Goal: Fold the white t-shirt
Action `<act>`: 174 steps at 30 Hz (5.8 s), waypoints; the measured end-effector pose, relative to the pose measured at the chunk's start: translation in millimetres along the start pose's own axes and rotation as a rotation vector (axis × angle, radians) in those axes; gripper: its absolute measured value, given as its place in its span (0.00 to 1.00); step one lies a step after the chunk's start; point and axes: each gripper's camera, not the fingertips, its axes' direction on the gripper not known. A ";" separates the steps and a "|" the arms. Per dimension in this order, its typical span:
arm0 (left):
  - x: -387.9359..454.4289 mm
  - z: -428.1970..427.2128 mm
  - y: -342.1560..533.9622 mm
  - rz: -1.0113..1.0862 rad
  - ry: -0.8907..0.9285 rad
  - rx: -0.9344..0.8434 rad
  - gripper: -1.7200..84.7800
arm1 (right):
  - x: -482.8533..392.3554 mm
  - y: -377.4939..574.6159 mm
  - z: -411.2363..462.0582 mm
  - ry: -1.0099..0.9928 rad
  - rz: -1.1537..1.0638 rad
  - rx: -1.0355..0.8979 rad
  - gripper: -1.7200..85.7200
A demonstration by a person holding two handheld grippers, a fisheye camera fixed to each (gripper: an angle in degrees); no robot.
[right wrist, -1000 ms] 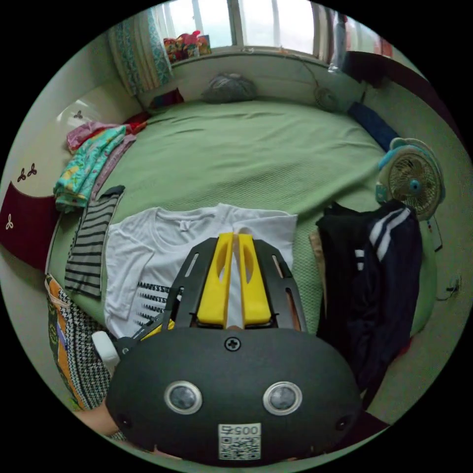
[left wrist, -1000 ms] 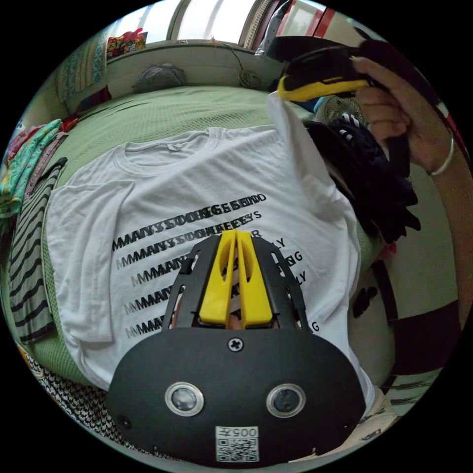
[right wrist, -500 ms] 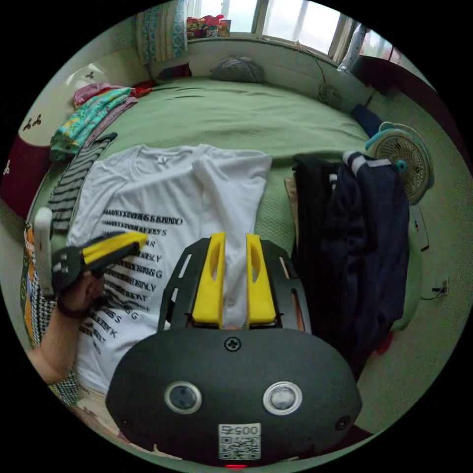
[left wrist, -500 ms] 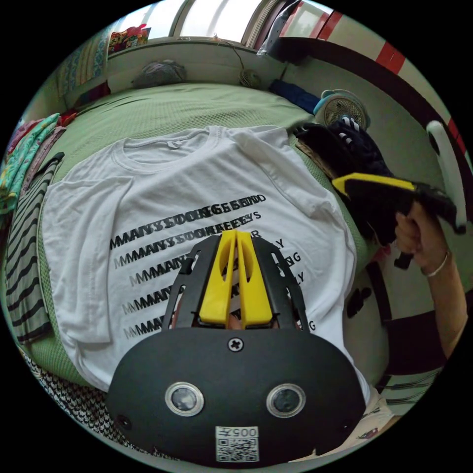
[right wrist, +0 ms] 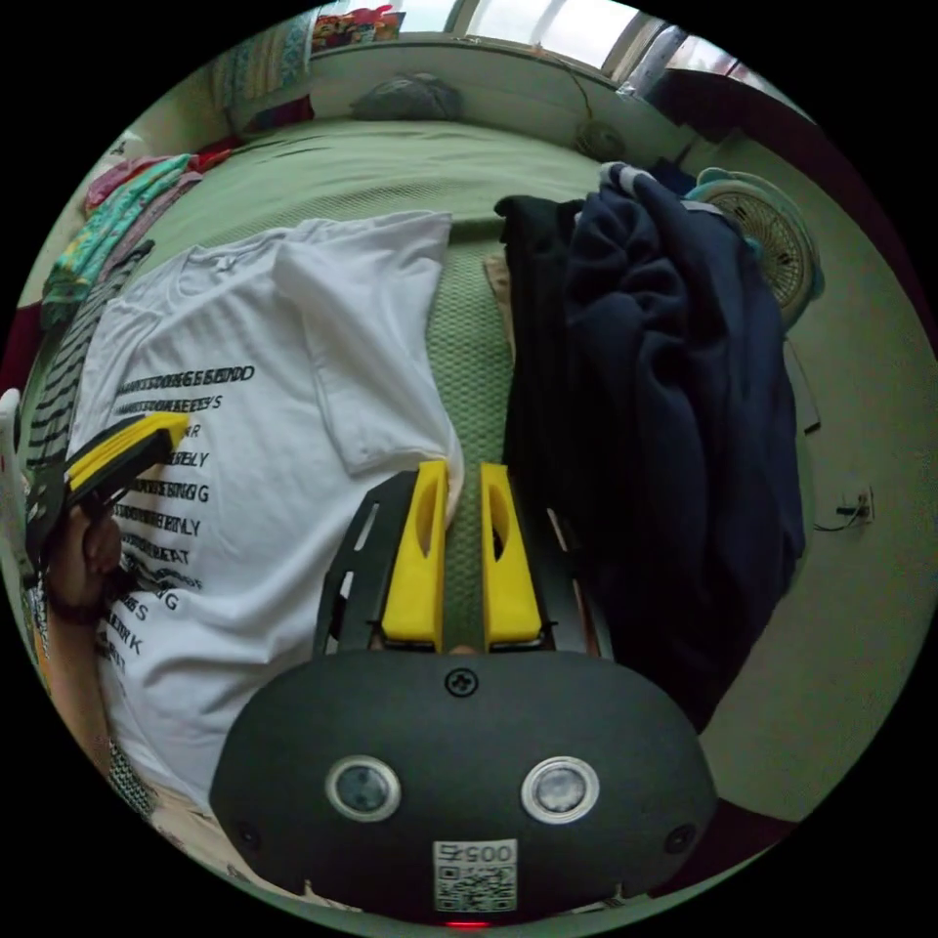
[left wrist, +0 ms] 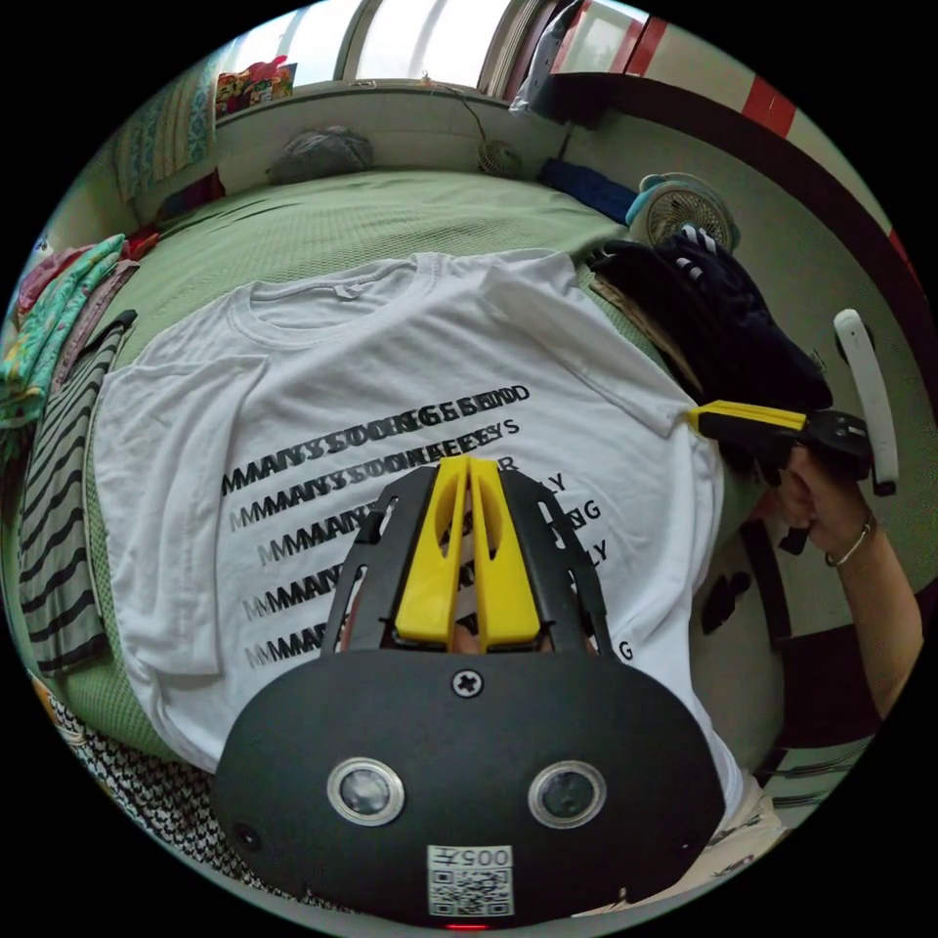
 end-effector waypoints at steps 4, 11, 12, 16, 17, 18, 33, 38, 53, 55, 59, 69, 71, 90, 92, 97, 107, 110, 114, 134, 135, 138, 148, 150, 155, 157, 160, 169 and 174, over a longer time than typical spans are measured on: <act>0.3 -0.8 1.7 0.000 -0.002 0.000 0.01 | -11.1 11.8 -19.0 -0.001 -0.050 0.076 0.05; -0.3 -4.3 5.2 -0.002 -0.001 0.002 0.01 | -50.2 15.5 -24.1 -0.066 -0.203 0.147 0.07; -0.5 -4.7 5.5 -0.003 0.000 0.002 0.01 | -52.9 13.7 -17.0 -0.061 -0.198 0.132 0.07; -2.4 -8.2 7.5 -0.006 0.009 0.001 0.01 | -52.5 12.5 6.4 -0.019 -0.162 0.092 0.04; -3.1 -9.4 8.0 -0.008 0.012 0.000 0.01 | -48.8 13.6 7.6 -0.038 -0.136 0.099 0.03; -3.4 -10.0 8.2 -0.008 0.013 -0.001 0.01 | -45.5 15.1 4.1 -0.066 -0.122 0.109 0.02; -13.2 -32.4 17.5 -0.022 0.041 -0.004 0.01 | -48.6 37.5 -5.0 -0.170 -0.119 0.031 0.08; -16.4 -42.7 20.3 -0.020 0.039 -0.011 0.01 | -61.6 28.0 -34.2 -0.174 -0.167 0.185 0.09; -39.3 -77.9 30.5 -0.044 0.098 -0.022 0.01 | -104.7 -63.0 24.8 -0.054 -0.095 0.165 0.02; -42.1 -82.9 31.6 -0.046 0.103 -0.024 0.01 | -99.9 -56.4 14.4 -0.132 -0.090 0.205 0.01; -45.4 -95.0 34.2 -0.033 0.088 -0.026 0.01 | -93.0 -43.4 -3.1 -0.287 -0.105 0.212 0.04; -90.0 -200.9 77.3 -0.219 -0.007 0.124 0.01 | -45.0 57.7 -56.3 -0.214 -0.102 0.282 0.08; -114.0 -229.2 98.6 -0.309 -0.050 0.116 0.01 | -34.2 76.6 -52.2 -0.178 -0.089 0.235 0.09; -195.4 -245.5 183.2 -0.404 -0.149 -0.103 0.14 | 0.3 149.7 -7.9 -0.172 0.152 0.057 0.12; -196.6 -247.1 182.8 -0.394 -0.168 -0.110 0.14 | 0.5 149.2 -6.7 -0.159 0.173 0.051 0.12; -196.8 -256.9 179.8 -0.358 -0.201 -0.163 0.12 | 6.8 154.4 -6.9 -0.171 0.195 0.060 0.09; -194.0 -330.4 170.7 -0.265 -0.204 -0.019 0.03 | 27.5 150.9 -59.1 -0.251 0.062 0.169 0.00; -202.3 -360.2 150.9 -0.252 -0.222 0.050 0.03 | 32.9 129.3 -85.7 -0.200 0.011 0.238 0.00; -219.1 -381.3 114.0 -0.235 -0.279 0.111 0.03 | 32.2 81.0 -102.4 -0.099 -0.022 0.324 0.00; -265.2 -366.8 164.1 -0.371 -0.170 -0.011 0.11 | 27.2 116.7 -40.7 -0.100 0.024 0.108 0.10; -264.2 -365.6 170.3 -0.379 -0.158 -0.017 0.11 | 28.9 129.8 -35.6 -0.097 0.039 0.096 0.10; -260.8 -355.0 192.5 -0.403 -0.096 -0.052 0.11 | 35.0 150.0 -19.5 -0.099 0.105 0.054 0.10; -246.6 -357.3 211.9 -0.430 -0.152 -0.055 0.12 | 27.6 144.9 14.4 -0.112 0.126 -0.018 0.08; -245.9 -358.8 214.0 -0.427 -0.158 -0.061 0.12 | 21.2 140.2 18.2 -0.060 0.070 -0.030 0.06; -250.0 -360.6 219.6 -0.439 -0.169 -0.057 0.12 | 31.4 129.1 2.7 -0.045 0.035 0.055 0.01; -250.8 -358.0 220.6 -0.437 -0.153 -0.059 0.12 | 40.8 124.0 -5.3 0.040 0.083 0.107 0.00; -249.1 -347.3 222.2 -0.431 -0.130 -0.083 0.12 | 52.3 116.7 -3.8 0.051 0.131 0.111 0.00; -246.2 -308.6 226.6 -0.450 -0.096 -0.156 0.12 | 50.3 115.6 23.7 0.073 0.130 0.053 0.00; -239.7 -300.9 222.4 -0.410 -0.166 -0.201 0.10 | 50.7 116.5 33.4 0.066 0.136 0.044 0.00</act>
